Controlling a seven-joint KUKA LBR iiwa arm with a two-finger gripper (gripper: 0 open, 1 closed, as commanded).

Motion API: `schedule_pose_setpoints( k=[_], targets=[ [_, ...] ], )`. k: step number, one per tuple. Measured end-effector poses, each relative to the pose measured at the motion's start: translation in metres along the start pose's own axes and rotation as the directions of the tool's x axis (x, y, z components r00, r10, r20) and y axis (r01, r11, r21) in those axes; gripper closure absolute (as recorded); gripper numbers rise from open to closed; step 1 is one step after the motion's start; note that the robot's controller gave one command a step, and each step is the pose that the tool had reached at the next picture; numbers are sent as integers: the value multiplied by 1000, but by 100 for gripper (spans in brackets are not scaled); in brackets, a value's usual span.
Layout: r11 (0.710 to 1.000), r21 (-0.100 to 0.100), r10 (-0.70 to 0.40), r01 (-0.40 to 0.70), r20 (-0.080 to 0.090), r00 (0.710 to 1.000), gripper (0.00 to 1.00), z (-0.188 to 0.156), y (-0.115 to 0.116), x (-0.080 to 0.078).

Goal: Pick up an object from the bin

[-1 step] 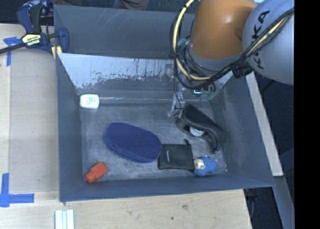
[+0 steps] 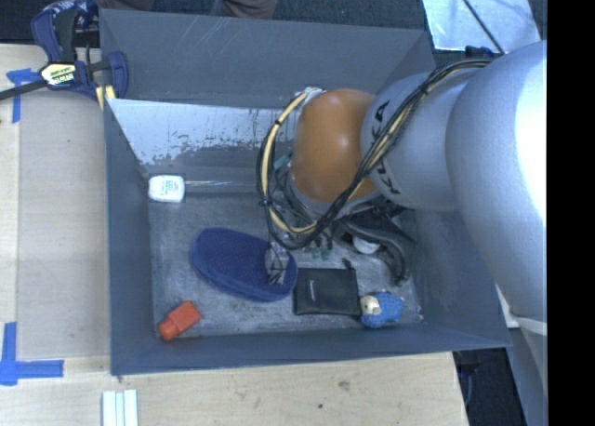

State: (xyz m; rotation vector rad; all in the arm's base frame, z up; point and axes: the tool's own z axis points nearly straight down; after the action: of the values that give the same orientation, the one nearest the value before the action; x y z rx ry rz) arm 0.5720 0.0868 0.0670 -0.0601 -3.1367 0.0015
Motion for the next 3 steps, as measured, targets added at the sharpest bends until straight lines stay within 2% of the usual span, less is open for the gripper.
schedule_pose_setpoints(
  k=[1,2,3],
  targets=[
    [1000,-2,12,-12,1,1000,0,-15,39,84],
    [1000,-5,19,-19,19,1000,100,-17,37,78],
    [1000,-4,20,-20,15,1000,0,-16,37,79]
  ],
)
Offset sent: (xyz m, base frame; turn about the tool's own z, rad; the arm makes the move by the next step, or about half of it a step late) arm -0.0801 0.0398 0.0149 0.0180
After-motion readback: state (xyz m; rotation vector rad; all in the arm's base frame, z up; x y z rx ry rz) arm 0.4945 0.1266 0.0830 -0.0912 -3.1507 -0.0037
